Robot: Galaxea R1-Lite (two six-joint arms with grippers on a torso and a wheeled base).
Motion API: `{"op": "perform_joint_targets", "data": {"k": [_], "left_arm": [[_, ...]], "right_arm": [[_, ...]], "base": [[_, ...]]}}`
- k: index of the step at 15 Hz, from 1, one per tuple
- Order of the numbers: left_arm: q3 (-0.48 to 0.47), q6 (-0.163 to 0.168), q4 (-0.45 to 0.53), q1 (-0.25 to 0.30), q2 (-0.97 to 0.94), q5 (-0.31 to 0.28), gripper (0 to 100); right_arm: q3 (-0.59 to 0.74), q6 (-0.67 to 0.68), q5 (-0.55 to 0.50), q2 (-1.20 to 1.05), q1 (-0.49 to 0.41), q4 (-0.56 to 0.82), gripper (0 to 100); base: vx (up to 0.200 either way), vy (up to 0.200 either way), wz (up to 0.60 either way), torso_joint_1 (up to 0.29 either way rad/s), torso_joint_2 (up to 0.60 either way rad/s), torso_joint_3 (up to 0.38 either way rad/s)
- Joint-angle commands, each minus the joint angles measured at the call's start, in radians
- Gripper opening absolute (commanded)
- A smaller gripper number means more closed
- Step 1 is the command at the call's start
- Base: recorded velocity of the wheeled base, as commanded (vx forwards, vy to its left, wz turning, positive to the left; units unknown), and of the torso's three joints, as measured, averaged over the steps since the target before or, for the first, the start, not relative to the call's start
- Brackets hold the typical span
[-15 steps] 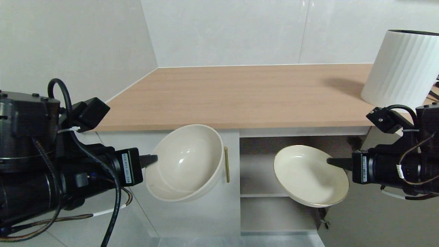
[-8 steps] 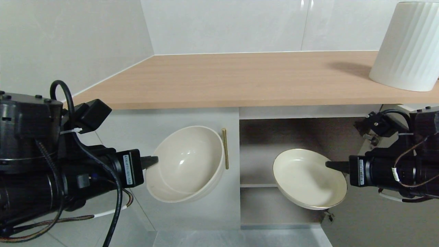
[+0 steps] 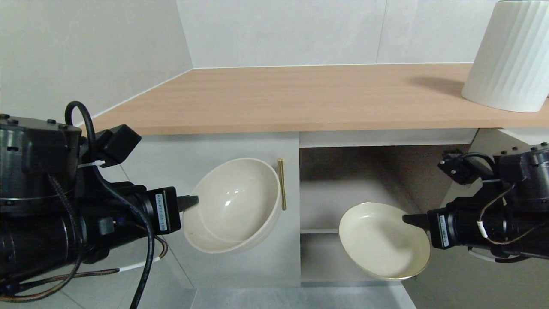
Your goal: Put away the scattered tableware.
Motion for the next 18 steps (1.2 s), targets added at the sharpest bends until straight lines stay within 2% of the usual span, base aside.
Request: {"op": "perform_joint_targets", "data": {"k": [1,4,7,9,13,18], "left_arm": [[0.002,0.0,0.0,0.0,0.003,0.0,0],[0.003,0.0,0.0,0.0,0.003,0.0,0],[0.003,0.0,0.0,0.0,0.008,0.0,0],[0.003,0.0,0.0,0.0,0.011,0.0,0],[0.003,0.0,0.0,-0.002,0.017,0.0,0],[0.003,0.0,0.0,-0.002,0.029,0.0,0]], "right_arm": [[0.035,-0.066,0.001,0.097,0.02,0.0,0],[0.015,-0.068,-0.001,0.281,0.023,-0.041,0],[0.009,0.141,-0.06,0.49,0.022,-0.308,0],[-0.014,0.158,-0.159,0.599,0.01,-0.415,0],[-0.124,0.285,-0.264,0.719,-0.024,-0.431,0],[-0.239,0.309,-0.364,0.823,-0.089,-0.435,0]], "base": [[0.0,0.0,0.0,0.0,0.0,0.0],[0.0,0.0,0.0,0.0,0.0,0.0],[0.0,0.0,0.0,0.0,0.0,0.0],[0.0,0.0,0.0,0.0,0.0,0.0],[0.0,0.0,0.0,0.0,0.0,0.0],[0.0,0.0,0.0,0.0,0.0,0.0]]}}
